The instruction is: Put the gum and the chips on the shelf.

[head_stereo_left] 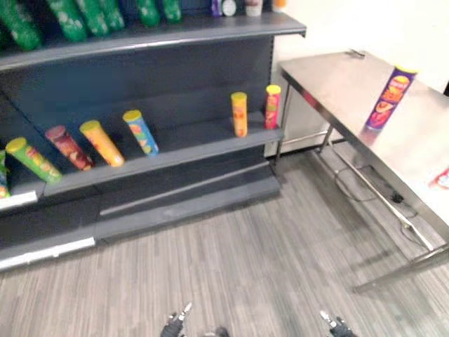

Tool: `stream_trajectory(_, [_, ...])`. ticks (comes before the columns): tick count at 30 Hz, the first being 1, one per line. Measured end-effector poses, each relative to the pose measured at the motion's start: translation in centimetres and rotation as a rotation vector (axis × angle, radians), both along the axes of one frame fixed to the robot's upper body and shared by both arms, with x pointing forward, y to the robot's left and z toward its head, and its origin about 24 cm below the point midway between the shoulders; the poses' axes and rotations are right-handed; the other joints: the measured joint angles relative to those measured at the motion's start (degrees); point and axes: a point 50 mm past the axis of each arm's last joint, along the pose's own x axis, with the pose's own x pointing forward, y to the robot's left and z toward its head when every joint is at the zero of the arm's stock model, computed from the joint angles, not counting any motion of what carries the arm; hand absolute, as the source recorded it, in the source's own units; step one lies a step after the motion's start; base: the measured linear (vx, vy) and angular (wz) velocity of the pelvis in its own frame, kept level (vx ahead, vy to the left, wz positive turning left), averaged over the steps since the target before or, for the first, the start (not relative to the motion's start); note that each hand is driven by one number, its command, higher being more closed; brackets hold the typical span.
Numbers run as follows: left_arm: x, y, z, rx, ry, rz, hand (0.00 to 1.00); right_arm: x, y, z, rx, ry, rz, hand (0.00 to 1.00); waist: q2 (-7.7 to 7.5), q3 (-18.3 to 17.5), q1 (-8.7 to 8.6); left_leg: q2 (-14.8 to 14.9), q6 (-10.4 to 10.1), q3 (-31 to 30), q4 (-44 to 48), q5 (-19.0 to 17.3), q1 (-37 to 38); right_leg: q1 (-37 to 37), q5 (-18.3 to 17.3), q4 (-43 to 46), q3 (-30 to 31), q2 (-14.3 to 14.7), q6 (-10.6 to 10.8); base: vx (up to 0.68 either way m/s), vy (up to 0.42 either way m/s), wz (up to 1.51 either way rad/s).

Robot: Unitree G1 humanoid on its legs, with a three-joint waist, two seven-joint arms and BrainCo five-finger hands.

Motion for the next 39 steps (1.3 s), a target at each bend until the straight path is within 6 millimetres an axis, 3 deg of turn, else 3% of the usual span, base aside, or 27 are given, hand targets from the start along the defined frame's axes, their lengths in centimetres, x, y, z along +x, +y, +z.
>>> stream_trajectory(1, [0.0, -0.1, 0.0, 0.000, 0.005, -0.015, 0.00, 0.0, 0.0, 0.0, 0.001, -0.001, 0.001, 0.00, 0.35, 0.22, -0.17, 0.02, 0.39, 0.01, -0.29, -0.24, 0.70, -0.68, 0.27, 2.22, 0.16, 0.41, 0.51, 0.30, 0.160, -0.23])
stream_trajectory(2, [0.1, -0.5, 0.0, 0.006, 0.010, -0.076, 0.00, 0.2, 0.1, 0.0, 0.007, -0.008, 0.005, 0.00, 1.37, 1.32, -0.07, 0.03, 0.78, 1.17, -1.92, -0.48, 5.53, -5.07, -1.17, 12.90, -0.66, 2.73, -0.73, 0.28, 0.104, -0.28])
stream_trajectory(4, [0.1, -0.8, -0.1, 0.006, 0.014, -0.107, 0.00, 0.7, -0.2, 0.3, -0.004, -0.032, 0.009, 0.00, 2.17, 1.86, -0.05, 0.03, 0.77, 2.45, -4.16, -0.48, 10.38, -8.61, -5.55, 18.34, -6.81, 3.04, -4.49, 0.27, 0.065, -0.36])
stream_trajectory(5, [0.0, -0.9, -0.1, 0.006, 0.019, -0.117, 0.00, 1.4, -0.2, 0.5, -0.016, -0.053, 0.045, 0.00, 2.52, 1.93, -0.11, 0.03, 0.76, 3.63, -5.65, -0.48, 13.07, -11.12, -8.24, 18.41, -12.73, 2.45, -7.31, 0.21, 0.021, -0.34])
stream_trajectory(7, [-0.1, -0.9, -0.2, 0.005, 0.025, -0.115, 0.00, 2.3, 0.3, 0.7, -0.011, -0.081, 0.070, 0.00, 2.36, 1.99, -0.26, -0.02, 0.28, 4.60, -7.53, -0.77, 15.14, -14.00, -8.74, 10.30, -21.21, 1.87, -8.38, 0.28, -0.051, -0.20])
stream_trajectory(8, [0.0, -0.8, -0.1, 0.007, 0.022, -0.108, 0.00, 2.7, 0.4, 0.8, -0.014, -0.092, 0.079, 0.00, 1.50, 2.26, -0.30, -0.85, -1.44, 4.55, -8.46, -1.71, 16.09, -14.19, -5.56, -0.42, -26.46, 2.33, -8.09, 0.33, -0.101, -0.07])
stream_trajectory(9, [0.3, -0.8, -0.1, 0.005, 0.014, -0.099, 0.00, 2.8, 0.1, 1.0, -0.023, -0.098, 0.087, 0.00, 1.48, 2.67, -0.10, -1.27, -2.01, 4.39, -9.06, -2.06, 16.73, -13.34, -7.38, -1.76, -28.85, 2.17, -10.39, 0.34, -0.110, -0.41])
stream_trajectory(10, [0.5, -1.5, -0.2, -0.015, 0.011, -0.090, 0.00, 3.7, -0.6, 1.3, -0.047, -0.120, 0.094, 0.00, 3.80, 3.03, -0.03, 0.49, -2.46, 4.82, -9.96, -1.78, 16.76, -11.40, -8.06, -5.95, -32.40, 3.75, -11.28, 0.26, -0.077, -0.63])
stream_trajectory(11, [0.3, -2.3, -0.4, -0.038, 0.026, -0.089, 0.00, 4.7, -0.9, 1.8, -0.067, -0.153, 0.102, 0.00, 5.15, 4.07, -0.49, 1.26, -3.21, 5.93, -10.41, -1.33, 16.88, -10.12, -7.97, -9.08, -36.31, 4.85, -11.40, 0.22, -0.084, -0.70])
stream_trajectory(13, [0.8, -3.4, -0.4, -0.069, 0.019, -0.095, 0.00, 4.8, -1.3, 1.9, -0.078, -0.153, 0.103, 0.00, 6.44, 5.01, -0.41, 2.15, -3.80, 7.77, -10.45, -0.90, 17.36, -9.64, -7.52, -10.06, -41.81, 5.26, -13.04, 0.16, -0.115, -0.56])
stream_trajectory(17, [0.9, -3.5, -0.4, -0.085, 0.009, -0.107, 0.00, 4.4, -1.1, 1.7, -0.069, -0.142, 0.102, 0.00, 5.77, 5.42, -0.30, 2.14, -4.40, 9.77, -10.60, -0.37, 18.87, -8.63, -8.02, -10.15, -49.40, 4.45, -13.84, 0.07, -0.119, -0.48])
stream_trajectory(19, [0.9, -3.1, -0.4, -0.082, 0.010, -0.111, 0.00, 4.3, -0.9, 1.6, -0.060, -0.145, 0.098, 0.00, 4.80, 5.21, -0.36, 1.20, -4.53, 11.17, -11.12, -0.48, 18.89, -8.45, -10.71, -12.29, -50.79, 4.09, -13.79, 0.00, -0.080, -0.40])
stream_trajectory(20, [1.1, -2.8, -0.3, -0.075, 0.014, -0.111, 0.00, 4.3, -0.7, 1.6, -0.052, -0.145, 0.100, 0.00, 4.34, 5.51, -0.41, 0.54, -5.17, 12.50, -11.42, -2.42, 19.21, -8.21, -13.61, -13.90, -52.27, 4.52, -15.49, 0.01, -0.037, -0.34])
stream_trajectory(21, [1.1, -2.8, -0.4, -0.080, 0.025, -0.112, 0.00, 4.2, -0.8, 1.6, -0.049, -0.144, 0.095, 0.00, 5.40, 5.69, -0.70, 1.17, -6.03, 13.06, -12.33, -4.71, 19.54, -8.89, -13.89, -13.12, -52.71, 5.37, -15.53, 0.00, -0.022, -0.29])
stream_trajectory(23, [1.6, -2.7, -0.2, -0.075, 0.010, -0.110, 0.00, 3.8, -0.8, 1.4, -0.038, -0.133, 0.071, 0.00, 4.70, 6.04, -1.71, 1.47, -6.24, 14.44, -11.91, -5.82, 19.93, -9.19, -15.33, -11.43, -52.28, 5.25, -15.40, -0.01, -0.051, -0.26])
stream_trajectory(24, [1.4, -2.6, -0.3, -0.074, 0.014, -0.102, 0.00, 3.3, -1.1, 1.3, -0.040, -0.121, 0.059, 0.00, 5.77, 5.82, -1.79, 2.78, -6.92, 16.30, -10.99, -7.21, 19.80, -9.10, -17.78, -9.39, -52.55, 5.08, -15.57, 0.01, -0.105, -0.42])
stream_trajectory(25, [1.2, -2.9, -0.3, -0.081, 0.020, -0.097, 0.00, 3.2, -1.2, 1.4, -0.043, -0.121, 0.058, 0.00, 5.88, 5.46, -1.77, 3.43, -7.72, 17.34, -9.27, -8.12, 19.69, -9.42, -18.86, -6.83, -52.70, 4.09, -15.94, 0.11, -0.075, -0.64])
stream_trajectory(26, [1.2, -2.6, -0.3, -0.074, 0.022, -0.099, 0.00, 2.4, -1.5, 1.2, -0.046, -0.102, 0.047, 0.00, 4.72, 4.67, -2.08, 3.78, -9.05, 19.19, -1.91, -10.06, 19.00, -9.10, -20.78, -5.17, -50.62, 3.02, -14.72, 0.29, -0.104, -0.89])
stream_trajectory(27, [1.7, -2.2, -0.2, -0.062, 0.015, -0.100, 0.00, 2.2, -1.5, 1.1, -0.040, -0.089, 0.044, 0.00, 4.13, 4.78, -1.84, 7.93, -8.09, 20.10, 13.11, -9.77, 15.18, -9.54, -20.81, -5.28, -47.26, 3.84, -15.45, 0.33, -0.105, -1.03])
stream_trajectory(28, [1.8, -2.2, -0.2, -0.062, 0.010, -0.097, 0.00, 2.2, -1.7, 1.1, -0.046, -0.089, 0.043, 0.00, 4.16, 4.82, -1.82, 9.86, -6.47, 19.86, 20.03, -7.77, 13.40, -9.17, -20.36, -5.97, -45.76, 4.74, -15.77, 0.30, -0.108, -1.41])
stream_trajectory(29, [1.7, -2.5, -0.2, -0.071, 0.009, -0.070, 0.00, 2.1, -2.1, 1.2, -0.059, -0.092, 0.036, 0.00, 4.84, 5.78, -1.69, 13.54, -3.55, 17.97, 31.81, -3.44, 10.31, -7.77, -19.64, -7.22, -41.53, 6.27, -16.65, 0.27, 0.009, -1.73])
stream_trajectory(30, [1.3, -2.6, -0.3, -0.071, 0.013, -0.049, 0.00, 1.9, -2.8, 1.3, -0.069, -0.085, 0.013, 0.00, 5.99, 5.83, -1.35, 14.47, -3.97, 14.82, 38.80, -3.59, 7.89, -6.89, -19.90, -7.62, -37.54, 7.64, -17.08, 0.26, 0.072, -1.87])
stream_trajectory(32, [1.3, -2.7, -0.3, -0.072, 0.006, -0.035, 0.00, 1.5, -3.3, 1.3, -0.082, -0.071, -0.008, 0.00, 6.50, 6.00, -1.73, 14.15, -3.95, 10.79, 42.21, -3.92, 3.86, -4.93, -19.89, -9.26, -31.59, 9.21, -17.01, 0.29, 0.115, -1.77])
stream_trajectory(36, [1.3, -1.9, 0.0, -0.069, -0.032, 0.043, 0.00, -0.6, -4.2, 1.0, -0.079, -0.027, -0.124, 0.00, 5.90, 6.17, -0.31, 14.38, -4.08, 6.01, 34.96, -3.82, -2.29, -0.47, -19.02, -12.79, -20.69, 11.09, -15.53, 0.27, 0.141, -1.61])
stream_trajectory(39, [1.4, -1.7, 0.1, -0.059, -0.052, 0.052, 0.00, -1.2, -4.9, 1.1, -0.091, -0.024, -0.166, 0.00, 5.39, 6.34, -0.04, 11.24, -5.09, -2.56, 14.92, -2.35, -4.28, 0.76, -17.96, -14.83, -11.92, 11.13, -12.63, 0.24, 0.286, -1.43])
